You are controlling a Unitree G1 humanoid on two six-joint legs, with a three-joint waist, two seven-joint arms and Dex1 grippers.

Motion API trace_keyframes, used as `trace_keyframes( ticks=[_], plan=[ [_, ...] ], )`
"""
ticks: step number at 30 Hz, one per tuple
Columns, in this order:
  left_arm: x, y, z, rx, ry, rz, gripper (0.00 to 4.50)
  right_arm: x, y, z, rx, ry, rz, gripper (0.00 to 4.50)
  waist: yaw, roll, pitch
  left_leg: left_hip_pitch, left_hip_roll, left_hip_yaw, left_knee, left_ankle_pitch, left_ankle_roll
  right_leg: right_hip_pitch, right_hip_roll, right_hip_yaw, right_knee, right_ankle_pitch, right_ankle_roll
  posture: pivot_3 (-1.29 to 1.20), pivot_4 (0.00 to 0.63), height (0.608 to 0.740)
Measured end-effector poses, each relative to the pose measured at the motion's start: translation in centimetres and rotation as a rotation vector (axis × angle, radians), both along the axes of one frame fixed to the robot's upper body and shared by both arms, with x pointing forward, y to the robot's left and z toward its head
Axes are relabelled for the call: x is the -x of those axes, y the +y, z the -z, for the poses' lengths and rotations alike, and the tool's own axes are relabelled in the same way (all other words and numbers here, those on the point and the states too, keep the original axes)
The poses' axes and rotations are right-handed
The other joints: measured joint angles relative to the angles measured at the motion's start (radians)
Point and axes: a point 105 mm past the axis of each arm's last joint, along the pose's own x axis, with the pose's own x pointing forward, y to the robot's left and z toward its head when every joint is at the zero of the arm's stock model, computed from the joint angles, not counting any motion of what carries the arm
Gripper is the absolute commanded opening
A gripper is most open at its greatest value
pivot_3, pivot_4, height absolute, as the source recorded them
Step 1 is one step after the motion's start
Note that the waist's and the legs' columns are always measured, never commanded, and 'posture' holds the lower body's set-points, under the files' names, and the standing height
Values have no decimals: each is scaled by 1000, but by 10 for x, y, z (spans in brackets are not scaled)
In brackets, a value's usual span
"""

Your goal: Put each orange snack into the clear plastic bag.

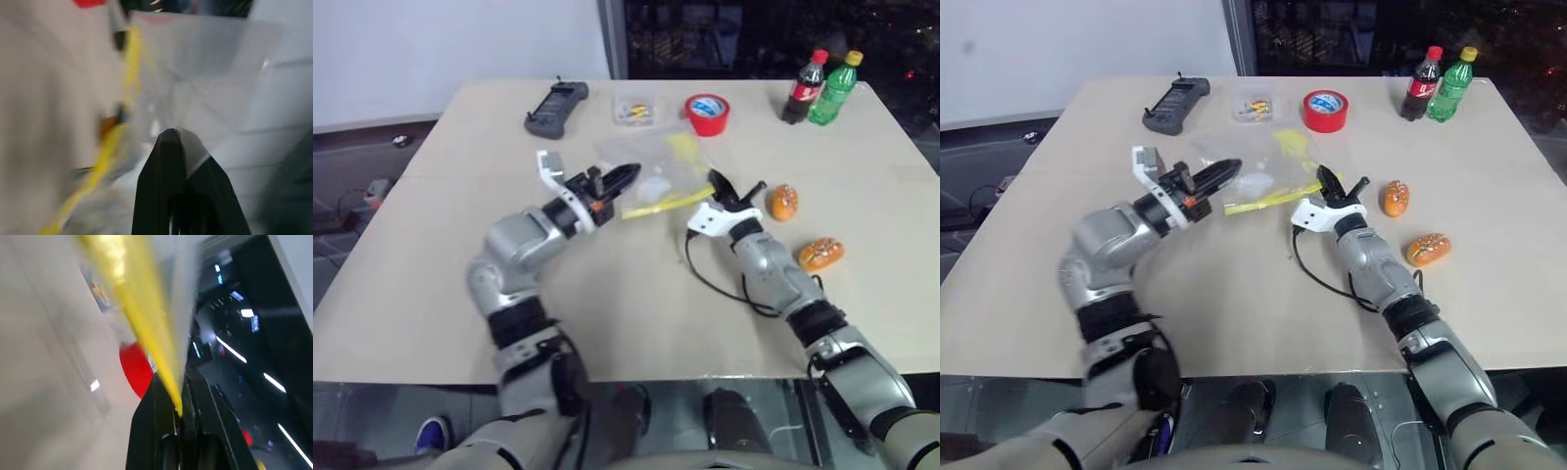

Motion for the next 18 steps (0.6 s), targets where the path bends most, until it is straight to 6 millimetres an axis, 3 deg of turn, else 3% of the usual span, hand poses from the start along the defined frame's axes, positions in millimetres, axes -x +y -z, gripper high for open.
trace_keyframes(
  ticks=[2, 4, 5, 7, 8, 9, 11, 14, 16, 18],
  plan=[
    [1, 4, 0, -52, -19, 1, 1194, -2, -7, -2, 2, 17, 5, 0, 1, 0, 0, 0, 0, 0, 0, 0, 0, 0, 0, 0, 0, 0, 0, 0, 150, 740],
    [0, 10, 7, -221, -50, 2, 1807, -2, -11, -3, 17, 77, -27, 0, 1, 0, 0, 0, 0, 0, 0, 0, 0, 0, 1, 0, -1, 0, 0, 0, 150, 740],
    [-2, 14, 18, -488, -109, -20, 2205, -2, -14, -4, 25, 160, -66, 0, -3, 0, 1, 0, 0, 1, -1, 0, 0, 0, 1, 0, -1, 0, 0, 0, 150, 740],
    [-8, 24, 18, -928, -345, -83, 2205, -8, -21, -8, 64, 306, -99, 0, -10, 3, 3, 0, 1, 7, -4, 0, 0, 0, 1, 2, -3, 1, -1, 0, 150, 740],
    [-11, 27, 12, -1125, -548, -112, 2205, -12, -23, -16, 82, 361, -110, 0, -12, 4, 4, 1, 1, 10, -5, 0, 0, -1, 1, 3, -3, 1, -2, 0, 150, 740],
    [-11, 26, 11, -1157, -601, -110, 2205, -13, -24, -20, 82, 368, -110, 0, -13, 6, 4, 1, 3, 12, -8, 0, 0, -2, 1, 4, -4, 2, -3, 0, 150, 740],
    [-5, 9, 11, -1269, -878, -55, 2205, -16, -22, -32, 90, 424, -127, 0, -14, 6, 4, 2, 4, 12, -12, 0, 0, -4, 2, 6, -4, 2, -3, 0, 150, 740],
    [7, -3, 16, -1371, -1089, -6, 2205, -19, -15, -34, 90, 538, -158, 0, -18, 6, 5, -1, 8, 13, -16, 0, 0, -11, 4, 10, -5, 2, -4, 0, 150, 740],
    [25, -29, 18, -1510, -1404, 45, 2205, -26, -9, -41, 87, 636, -165, 0, -15, 7, 5, -2, 9, 14, -19, 0, 0, -12, 5, 11, -8, 2, -4, 0, 150, 740],
    [27, -37, 20, -1537, -1472, 29, 2205, -28, -4, -44, 81, 668, -175, 0, -13, 7, 5, -2, 9, 14, -19, 0, 0, -12, 5, 11, -8, 2, -4, 0, 150, 740]
  ],
)
